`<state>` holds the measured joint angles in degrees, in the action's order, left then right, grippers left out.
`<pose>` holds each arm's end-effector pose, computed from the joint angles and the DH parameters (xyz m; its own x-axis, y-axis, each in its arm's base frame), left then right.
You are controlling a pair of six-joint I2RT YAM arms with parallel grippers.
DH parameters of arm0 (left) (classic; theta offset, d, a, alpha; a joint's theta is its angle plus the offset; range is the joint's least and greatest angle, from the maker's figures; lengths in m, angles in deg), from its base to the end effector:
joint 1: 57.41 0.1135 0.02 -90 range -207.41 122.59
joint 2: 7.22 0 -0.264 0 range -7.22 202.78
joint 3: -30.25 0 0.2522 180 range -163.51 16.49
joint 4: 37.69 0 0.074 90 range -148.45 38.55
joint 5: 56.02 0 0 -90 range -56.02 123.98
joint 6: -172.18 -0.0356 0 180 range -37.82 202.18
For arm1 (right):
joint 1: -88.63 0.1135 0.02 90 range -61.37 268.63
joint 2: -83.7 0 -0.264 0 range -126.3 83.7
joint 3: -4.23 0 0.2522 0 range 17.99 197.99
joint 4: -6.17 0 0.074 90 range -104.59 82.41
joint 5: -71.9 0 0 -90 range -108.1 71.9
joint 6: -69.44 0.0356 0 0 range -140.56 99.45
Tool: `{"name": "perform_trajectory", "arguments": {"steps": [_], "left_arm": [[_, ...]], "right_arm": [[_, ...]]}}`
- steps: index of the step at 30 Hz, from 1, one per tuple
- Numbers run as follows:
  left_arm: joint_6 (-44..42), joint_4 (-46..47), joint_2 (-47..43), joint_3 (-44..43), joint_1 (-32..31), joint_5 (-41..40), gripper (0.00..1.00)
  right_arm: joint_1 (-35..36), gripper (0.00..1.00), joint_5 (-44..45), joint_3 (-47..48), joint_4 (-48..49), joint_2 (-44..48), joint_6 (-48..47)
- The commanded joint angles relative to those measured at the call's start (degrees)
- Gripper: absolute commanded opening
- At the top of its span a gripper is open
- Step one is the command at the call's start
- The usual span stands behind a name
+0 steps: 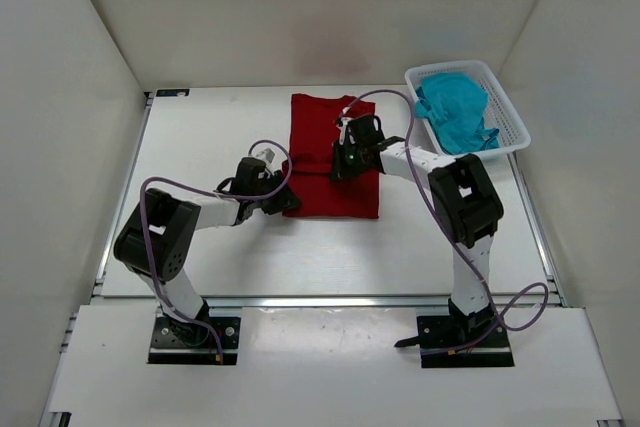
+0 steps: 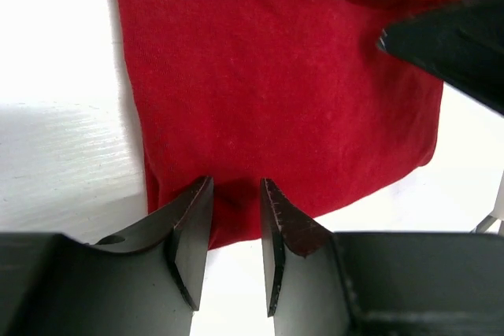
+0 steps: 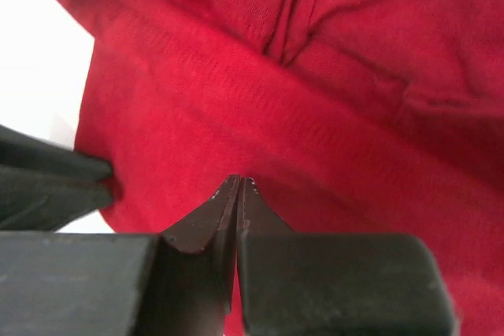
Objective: Fold and stack the t-shirts
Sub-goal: Fold the folded rectangular tshirt in 1/3 of the way, then grab one side of the 2/3 rectangular tshirt with both arms
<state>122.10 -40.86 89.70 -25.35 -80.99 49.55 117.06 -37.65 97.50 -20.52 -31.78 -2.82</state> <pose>0.2881 -0.1362 0.1332 -0.8525 -0.3024 -0.4264 0.0180 0.7983 -0.6020 0.3793 0.2189 0.1754 -0.8268 -0.1211 -0.5493 -0.4096 0.7989 0.4405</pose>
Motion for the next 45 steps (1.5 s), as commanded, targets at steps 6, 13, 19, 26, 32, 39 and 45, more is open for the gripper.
{"name": "perform_trajectory", "arguments": {"steps": [6, 13, 19, 26, 32, 39, 45], "left_arm": [[-1.52, 3.21, -1.91, 5.89, -0.42, -0.98, 0.41], [-2.83, 1.63, -6.21, 8.36, -0.86, -1.25, 0.41], [-2.75, -1.27, -13.41, 7.83, -0.16, -0.63, 0.43], [-5.20, -6.19, -20.63, 9.24, 3.62, -1.95, 0.50], [-6.96, -7.86, -20.90, 12.31, 5.73, -3.26, 0.55], [-6.70, -6.72, -16.59, 13.28, 3.01, -3.36, 0.64], [-5.91, -4.62, -13.17, 13.45, 2.30, -1.69, 0.66]], "right_arm": [[-1.44, 0.00, 4.42, 7.41, 1.15, -6.15, -2.44], [-6.10, 0.00, 7.25, 28.85, -4.20, -13.89, -2.88], [-5.40, 0.00, 5.76, 10.88, -0.01, 1.35, -1.05], [-5.48, 0.00, -0.83, -23.50, 15.03, 22.65, 5.99], [-8.47, 0.00, -4.09, -32.48, 15.57, 22.94, 5.82], [-9.26, 0.11, -2.95, -38.19, 16.97, 26.26, 5.99], [-11.02, 0.45, -1.20, -42.94, 16.45, 34.17, 8.10]]}}
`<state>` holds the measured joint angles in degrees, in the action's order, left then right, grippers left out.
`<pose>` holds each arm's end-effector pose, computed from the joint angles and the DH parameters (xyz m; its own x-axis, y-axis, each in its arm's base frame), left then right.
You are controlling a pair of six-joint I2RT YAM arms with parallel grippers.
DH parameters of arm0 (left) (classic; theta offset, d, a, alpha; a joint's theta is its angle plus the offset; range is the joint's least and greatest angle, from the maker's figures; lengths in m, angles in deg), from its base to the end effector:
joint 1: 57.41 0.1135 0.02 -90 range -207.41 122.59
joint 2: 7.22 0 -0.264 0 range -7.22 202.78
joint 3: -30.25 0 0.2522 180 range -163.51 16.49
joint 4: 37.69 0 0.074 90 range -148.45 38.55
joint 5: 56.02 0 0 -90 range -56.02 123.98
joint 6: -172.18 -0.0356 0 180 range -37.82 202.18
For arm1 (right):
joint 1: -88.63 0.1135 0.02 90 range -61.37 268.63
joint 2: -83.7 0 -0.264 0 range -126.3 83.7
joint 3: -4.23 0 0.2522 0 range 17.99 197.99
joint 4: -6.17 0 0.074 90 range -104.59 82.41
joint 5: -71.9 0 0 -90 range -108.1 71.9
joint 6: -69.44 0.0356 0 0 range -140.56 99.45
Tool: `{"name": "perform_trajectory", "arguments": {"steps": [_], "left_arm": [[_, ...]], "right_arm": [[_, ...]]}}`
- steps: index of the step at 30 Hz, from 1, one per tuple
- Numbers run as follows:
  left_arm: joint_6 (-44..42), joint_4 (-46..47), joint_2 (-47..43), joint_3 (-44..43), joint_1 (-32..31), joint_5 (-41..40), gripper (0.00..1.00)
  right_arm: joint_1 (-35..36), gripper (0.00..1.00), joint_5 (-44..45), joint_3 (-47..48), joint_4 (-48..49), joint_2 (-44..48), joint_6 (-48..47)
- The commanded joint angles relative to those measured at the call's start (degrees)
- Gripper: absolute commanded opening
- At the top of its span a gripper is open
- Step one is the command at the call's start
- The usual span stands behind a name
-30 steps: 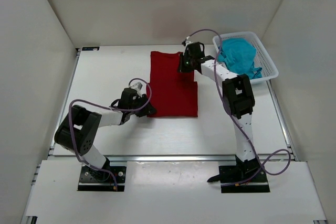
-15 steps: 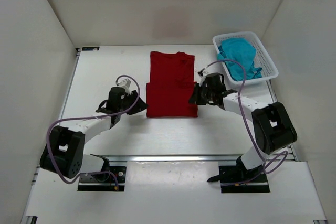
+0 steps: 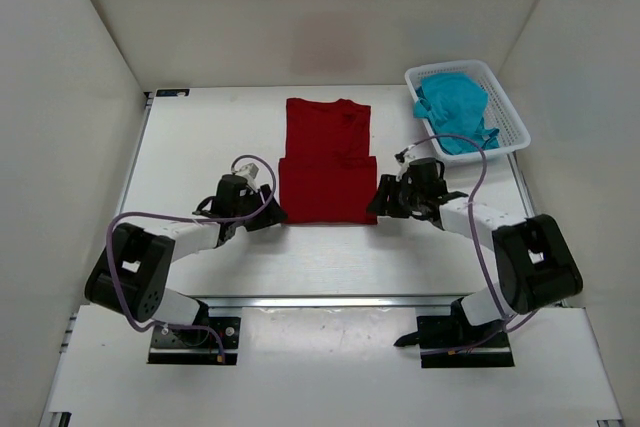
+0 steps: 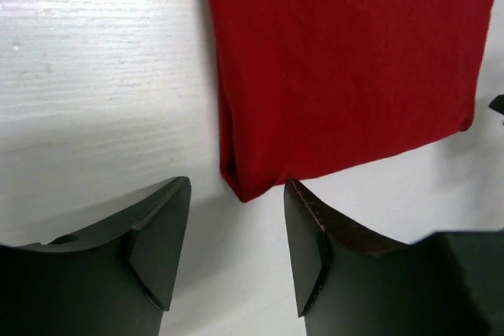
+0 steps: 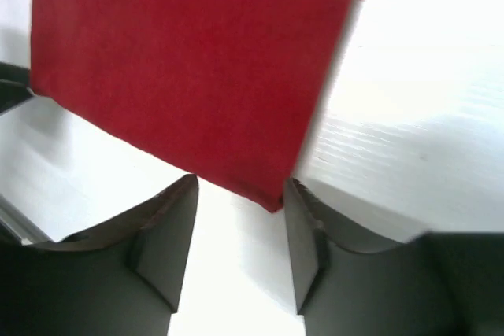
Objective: Fold and stack the t-shirts
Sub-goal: Grab one side of the 2/3 rectangular tshirt with both arms
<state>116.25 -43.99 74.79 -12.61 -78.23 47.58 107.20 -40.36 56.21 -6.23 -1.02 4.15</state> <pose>0.2354 -0.0985 0.1383 -0.8317 -0.2663 -0.4872 0.0407 0.8459 -0.5318 0.2642 0.1030 0.1642 -0.8395 0.1261 -0.5285 -0.2170 0.8140 0.5388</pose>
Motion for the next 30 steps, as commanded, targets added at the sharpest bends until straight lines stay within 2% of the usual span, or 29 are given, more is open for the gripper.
{"name": "perform_trajectory", "arguments": {"steps": [1, 7, 11, 12, 14, 18, 20, 22, 27, 29, 30], "left_arm": [[0.12, -0.97, 1.92, 0.89, -0.45, 0.02, 0.61], [0.91, -0.08, 2.71, 0.19, -1.50, -0.51, 0.44], [1.09, 0.00, 3.85, -1.04, -2.21, -0.60, 0.36], [1.27, 0.09, 4.02, -0.96, -2.47, -0.69, 0.35], [1.44, 0.01, 4.11, -1.13, -2.73, -0.68, 0.31], [1.97, 0.97, 4.46, -1.22, -2.39, 0.36, 0.14], [2.15, 2.11, 3.76, -0.26, -2.65, 1.94, 0.06], [1.62, 0.01, 1.84, -0.34, -3.17, 1.34, 0.00], [-0.75, -9.99, -7.56, 2.64, -6.24, -1.31, 0.00], [-1.19, -15.18, -13.96, 4.48, -7.48, 0.10, 0.00], [-0.76, -18.33, -16.34, 5.36, -9.14, -0.07, 0.00]], "right_arm": [[-1.17, 0.47, 2.39, -2.70, 2.24, 3.69, 1.48], [-1.43, 0.46, 0.30, -4.47, 2.06, 0.10, 1.31], [-1.08, 0.38, -1.99, -3.76, 3.46, -3.50, 1.22], [-0.90, 0.35, -2.34, -3.42, 4.34, -3.86, 1.48], [-1.25, 0.20, -3.75, -3.41, 5.83, -4.83, 2.01], [-1.43, 0.06, -5.77, -4.38, 8.21, -6.15, 3.59], [-1.08, 0.00, -5.08, -4.90, 7.69, -4.49, 3.42], [-0.20, 0.00, -4.02, -5.70, 6.81, -2.21, 3.50], [3.31, 0.00, -1.65, -12.18, 1.46, 6.67, 3.94], [5.86, 0.00, -0.60, -15.00, -1.27, 13.59, 3.94], [8.56, 0.00, 0.98, -16.75, -5.89, 17.71, 4.55]]}}
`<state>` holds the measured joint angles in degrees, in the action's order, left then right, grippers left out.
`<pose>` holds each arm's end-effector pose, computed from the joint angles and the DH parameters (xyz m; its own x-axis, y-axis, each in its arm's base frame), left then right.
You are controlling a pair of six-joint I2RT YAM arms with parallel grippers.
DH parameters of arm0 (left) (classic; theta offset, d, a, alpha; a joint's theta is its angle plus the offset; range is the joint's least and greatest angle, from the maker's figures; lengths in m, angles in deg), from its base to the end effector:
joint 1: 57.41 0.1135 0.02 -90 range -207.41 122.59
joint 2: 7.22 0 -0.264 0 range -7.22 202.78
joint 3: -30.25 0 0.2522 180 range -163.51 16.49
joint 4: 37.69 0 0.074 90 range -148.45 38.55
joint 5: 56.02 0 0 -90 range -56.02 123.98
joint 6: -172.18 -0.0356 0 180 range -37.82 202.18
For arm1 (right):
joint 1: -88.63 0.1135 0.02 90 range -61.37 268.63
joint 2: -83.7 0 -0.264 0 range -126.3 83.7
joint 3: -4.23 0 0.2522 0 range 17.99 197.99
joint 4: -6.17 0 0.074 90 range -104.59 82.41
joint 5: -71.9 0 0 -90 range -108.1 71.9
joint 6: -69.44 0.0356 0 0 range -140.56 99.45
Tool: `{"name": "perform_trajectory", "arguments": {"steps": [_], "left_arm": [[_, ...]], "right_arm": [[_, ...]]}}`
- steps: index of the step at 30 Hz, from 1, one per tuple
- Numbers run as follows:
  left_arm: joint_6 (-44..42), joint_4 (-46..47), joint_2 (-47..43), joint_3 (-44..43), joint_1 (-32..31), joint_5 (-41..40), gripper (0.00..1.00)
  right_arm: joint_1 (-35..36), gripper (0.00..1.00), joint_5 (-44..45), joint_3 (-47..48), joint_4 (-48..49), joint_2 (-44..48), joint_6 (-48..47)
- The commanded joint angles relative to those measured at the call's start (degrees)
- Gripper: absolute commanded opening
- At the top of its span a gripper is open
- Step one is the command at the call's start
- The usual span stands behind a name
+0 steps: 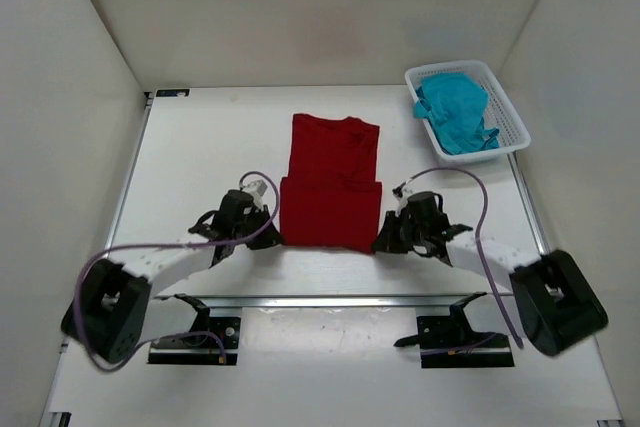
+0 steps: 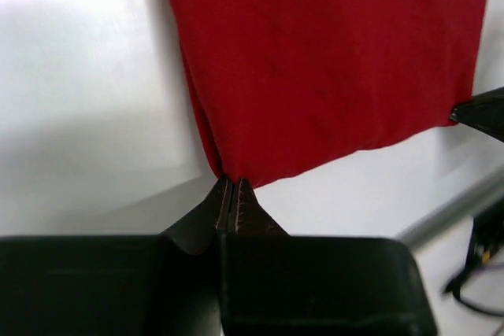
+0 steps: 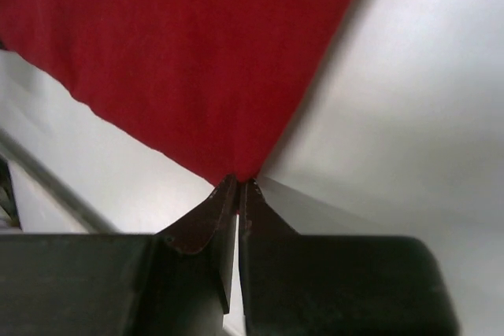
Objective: Fold and stack the t-shirts
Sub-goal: Grab one side of the 2/3 rectangular tshirt with both arms, then fold the long partially folded tshirt into a neat square
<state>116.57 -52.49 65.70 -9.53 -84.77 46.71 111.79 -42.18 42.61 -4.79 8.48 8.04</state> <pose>0.1975 -0.1110 0.1473 -0.8714 -0.1694 -0.4604 0.1057 0.8516 -0.5134 0.2021 0.1023 0.1387 -0.8905 0.0944 -0.4451 -0.2105 0.7818 0.5869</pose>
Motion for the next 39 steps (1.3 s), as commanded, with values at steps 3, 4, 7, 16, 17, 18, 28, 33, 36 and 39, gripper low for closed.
{"name": "perform_trajectory", "arguments": {"steps": [3, 4, 7, 16, 17, 18, 28, 33, 36, 39], "left_arm": [[1.98, -19.22, -19.72, 3.09, -7.87, -0.68, 0.00], [2.69, -22.92, -23.58, 2.56, -8.67, -1.39, 0.00], [0.17, -29.09, -27.31, -6.72, -5.80, -2.19, 0.00], [-6.00, -21.22, -2.46, -35.03, 5.28, 0.00, 0.00], [-6.26, -19.89, 2.09, -36.63, 6.16, -0.51, 0.00], [-6.27, -19.88, 6.92, -39.08, 6.61, -1.21, 0.00], [-4.34, -17.07, 39.46, -65.45, 10.48, -1.75, 0.08], [-2.49, -18.03, 50.02, -75.91, 11.44, -1.05, 0.26], [-1.61, -17.26, 51.10, -78.22, 12.67, 1.24, 0.46], [-2.31, -11.99, 44.44, -68.15, 13.20, -1.90, 0.62]], "right_arm": [[12.75, 0.00, 8.84, -4.41, -16.92, 19.45, 4.08], [16.18, 0.00, 10.78, -2.75, -20.00, 21.50, 5.75], [16.23, 0.00, 11.51, 4.52, -24.16, 26.00, 5.60], [-3.89, 0.00, 4.22, 29.05, -19.61, 3.55, -5.48], [-5.82, 0.00, 3.69, 31.69, -18.46, 1.76, -5.66], [-6.63, 0.00, 3.16, 32.85, -18.02, -2.17, -5.57], [-14.89, 0.00, 0.25, 56.21, -17.57, -32.50, -7.24], [-14.90, 0.12, 4.20, 66.24, -21.35, -40.69, -8.30], [-14.72, 0.33, 3.69, 68.72, -22.14, -41.24, -7.86], [-12.88, 0.49, 5.78, 64.26, -19.08, -35.81, -8.12]]}}
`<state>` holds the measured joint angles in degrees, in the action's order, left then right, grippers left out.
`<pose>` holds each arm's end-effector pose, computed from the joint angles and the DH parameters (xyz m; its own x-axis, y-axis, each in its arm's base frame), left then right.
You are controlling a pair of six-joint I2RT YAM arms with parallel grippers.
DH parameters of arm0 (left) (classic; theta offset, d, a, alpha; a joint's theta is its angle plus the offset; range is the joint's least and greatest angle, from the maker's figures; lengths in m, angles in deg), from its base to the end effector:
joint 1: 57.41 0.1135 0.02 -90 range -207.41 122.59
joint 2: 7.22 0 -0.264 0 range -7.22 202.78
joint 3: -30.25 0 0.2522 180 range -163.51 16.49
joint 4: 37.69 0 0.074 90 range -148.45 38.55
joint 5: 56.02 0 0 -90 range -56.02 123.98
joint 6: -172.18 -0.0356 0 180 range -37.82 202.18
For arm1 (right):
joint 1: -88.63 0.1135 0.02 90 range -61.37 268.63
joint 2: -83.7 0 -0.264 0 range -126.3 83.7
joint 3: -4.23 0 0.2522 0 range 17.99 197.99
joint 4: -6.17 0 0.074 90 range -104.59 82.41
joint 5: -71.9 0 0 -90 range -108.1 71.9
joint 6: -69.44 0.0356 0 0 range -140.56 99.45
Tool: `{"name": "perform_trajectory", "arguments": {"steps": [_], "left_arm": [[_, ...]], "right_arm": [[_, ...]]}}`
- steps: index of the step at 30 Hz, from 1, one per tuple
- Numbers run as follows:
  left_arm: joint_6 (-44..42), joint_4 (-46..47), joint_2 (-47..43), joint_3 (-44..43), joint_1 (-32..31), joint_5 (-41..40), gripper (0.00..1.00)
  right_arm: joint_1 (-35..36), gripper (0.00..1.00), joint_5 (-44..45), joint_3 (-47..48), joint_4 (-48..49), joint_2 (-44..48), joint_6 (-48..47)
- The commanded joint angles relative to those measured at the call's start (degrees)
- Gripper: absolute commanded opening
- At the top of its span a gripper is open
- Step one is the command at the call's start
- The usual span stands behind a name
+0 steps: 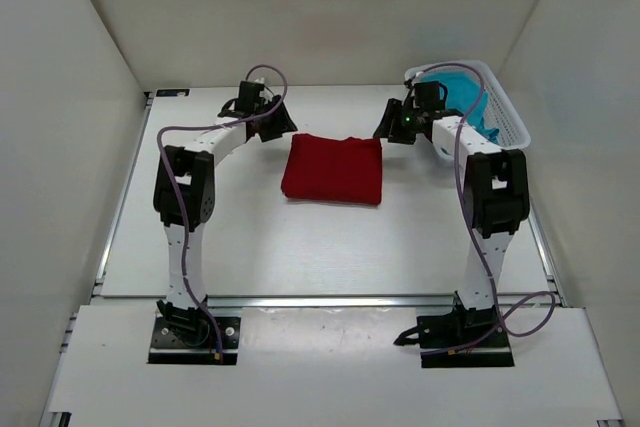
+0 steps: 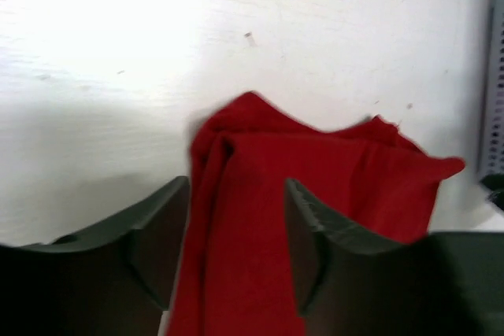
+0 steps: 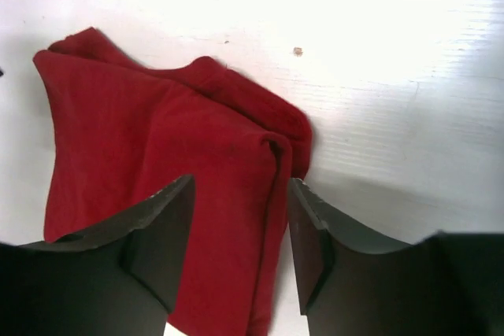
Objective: Fold and stack the t-shirts
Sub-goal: Fold the long partially folded tshirt into a neat square, then put the neatly folded tshirt into the corner of the board with the left arm
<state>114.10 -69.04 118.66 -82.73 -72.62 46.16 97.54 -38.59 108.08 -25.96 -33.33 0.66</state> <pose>0.4791 -0.1380 0.1952 -0.7842 -0.3224 -0.5301 -0.0146 0.8638 -0.5037 0.4535 0.0837 0.2148 -0.7953 0.2185 -0.5655 -0.1077 0.8670 0.4865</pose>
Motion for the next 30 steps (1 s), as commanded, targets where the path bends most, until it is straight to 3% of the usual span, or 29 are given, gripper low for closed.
{"name": "perform_trajectory", "arguments": {"steps": [1, 4, 8, 11, 13, 16, 18, 19, 23, 24, 27, 30], "left_arm": [[-0.36, 4.92, -10.55, 6.83, 0.70, -2.07, 0.65], [-1.25, 7.47, -14.08, 16.30, 1.31, -0.24, 0.73], [-0.46, 16.61, -16.28, 29.67, 3.68, 11.88, 0.82], [-3.69, 15.75, -14.46, 30.15, 1.51, 14.79, 0.86], [-6.68, 10.85, -11.20, 25.85, -0.61, 13.58, 0.82], [-8.20, 7.30, -6.72, 21.09, -2.99, 10.14, 0.72], [-6.19, 9.05, -4.08, 19.95, -3.52, 12.23, 0.49], [-4.34, 11.41, -3.20, 20.29, -3.78, 14.42, 0.44], [1.81, 16.88, -0.65, 17.58, -3.96, 15.51, 0.05], [2.35, 16.88, 0.23, 16.00, -4.05, 15.41, 0.00], [4.20, 14.17, 0.94, 10.56, -2.21, 15.32, 0.00], [0.78, 8.37, -2.29, 6.59, 2.54, 12.08, 0.00]], "right_arm": [[1.64, 0.49, 2.64, -2.79, 2.63, 7.16, -0.30], [3.66, 0.49, 2.30, -12.89, 8.60, 14.26, 2.16], [6.82, 0.46, 0.02, -28.27, 16.60, 23.23, 5.24], [9.28, 0.48, -1.90, -36.80, 19.67, 27.72, 5.16], [10.34, 0.48, -2.79, -40.05, 19.60, 29.66, 5.07], [11.74, 0.51, -3.50, -45.41, 20.48, 34.32, 5.07], [12.01, 0.51, -4.03, -48.85, 21.09, 38.44, 4.98], [12.45, 0.52, -4.03, -50.34, 20.75, 39.59, 5.15], [11.57, 0.52, -6.31, -53.25, 21.09, 44.95, 5.42], [11.40, 0.52, -6.32, -53.43, 20.92, 45.75, 5.42], [11.75, 0.53, -7.10, -53.87, 20.74, 46.46, 5.24], [12.01, 0.53, -8.24, -54.22, 21.79, 45.50, 5.07]]}}
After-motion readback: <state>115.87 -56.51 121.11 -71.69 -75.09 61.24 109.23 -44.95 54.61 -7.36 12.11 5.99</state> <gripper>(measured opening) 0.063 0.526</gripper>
